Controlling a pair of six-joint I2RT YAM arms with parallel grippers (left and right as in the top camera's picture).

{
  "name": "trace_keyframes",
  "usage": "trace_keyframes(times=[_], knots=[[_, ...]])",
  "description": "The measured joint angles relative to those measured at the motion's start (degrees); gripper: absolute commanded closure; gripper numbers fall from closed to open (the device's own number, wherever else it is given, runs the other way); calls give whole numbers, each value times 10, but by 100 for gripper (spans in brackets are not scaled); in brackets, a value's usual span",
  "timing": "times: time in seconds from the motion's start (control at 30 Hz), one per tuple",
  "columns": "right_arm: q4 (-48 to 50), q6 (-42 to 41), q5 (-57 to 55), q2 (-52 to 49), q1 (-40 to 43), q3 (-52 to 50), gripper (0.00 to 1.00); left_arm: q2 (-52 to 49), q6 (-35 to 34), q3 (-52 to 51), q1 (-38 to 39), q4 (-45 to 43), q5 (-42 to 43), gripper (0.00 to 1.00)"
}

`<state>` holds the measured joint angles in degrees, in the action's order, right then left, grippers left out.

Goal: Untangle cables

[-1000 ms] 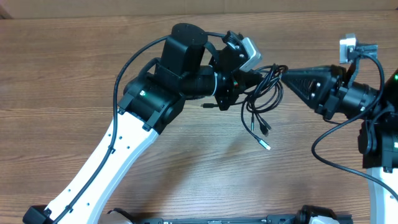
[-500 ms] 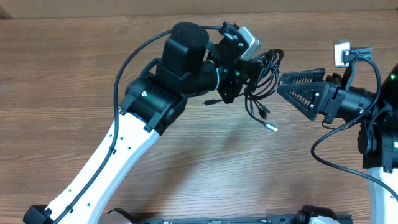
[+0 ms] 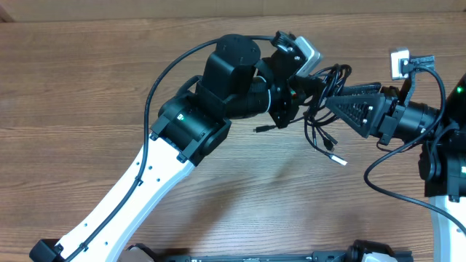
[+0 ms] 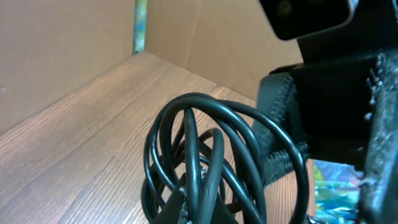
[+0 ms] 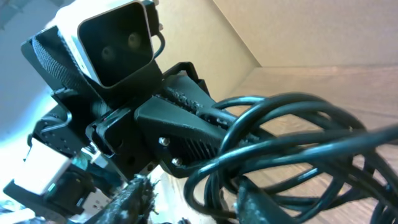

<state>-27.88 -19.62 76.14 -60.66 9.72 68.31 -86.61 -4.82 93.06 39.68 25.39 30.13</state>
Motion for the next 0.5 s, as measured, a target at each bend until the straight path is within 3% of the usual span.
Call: trace_keyframes(times=[0.3,0.5], knots=[[-3,-1,1,0,0,0,94,0,-11,0,9,-2,-4,96],[-9,1,1,0,0,0,91,0,-12,0,16,-2,-4,96]])
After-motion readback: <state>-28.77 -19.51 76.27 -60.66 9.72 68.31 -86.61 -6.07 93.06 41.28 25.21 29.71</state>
